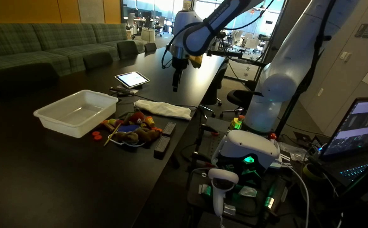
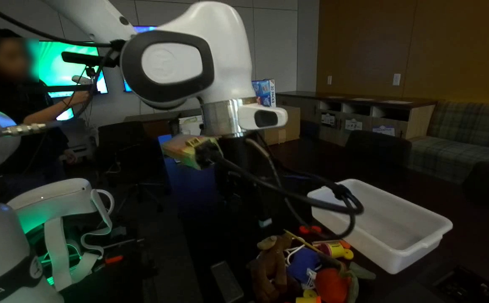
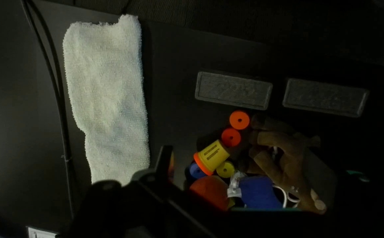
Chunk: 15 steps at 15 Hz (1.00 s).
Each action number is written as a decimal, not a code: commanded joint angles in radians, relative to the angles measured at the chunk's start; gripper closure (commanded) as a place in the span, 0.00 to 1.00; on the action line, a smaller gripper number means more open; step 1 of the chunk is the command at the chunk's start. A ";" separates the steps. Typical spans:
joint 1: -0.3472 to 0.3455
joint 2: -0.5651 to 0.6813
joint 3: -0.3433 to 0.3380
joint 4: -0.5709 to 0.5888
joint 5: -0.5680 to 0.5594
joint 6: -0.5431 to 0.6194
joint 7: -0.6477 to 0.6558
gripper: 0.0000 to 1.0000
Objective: Pick up the towel from the table, sweep the objects to the left and put the towel in the plastic container.
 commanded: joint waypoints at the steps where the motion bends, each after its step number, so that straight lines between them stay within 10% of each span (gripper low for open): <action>1: -0.012 0.260 -0.038 0.146 0.044 0.127 -0.094 0.00; 15: -0.237 0.967 0.030 0.697 0.139 0.205 -0.160 0.00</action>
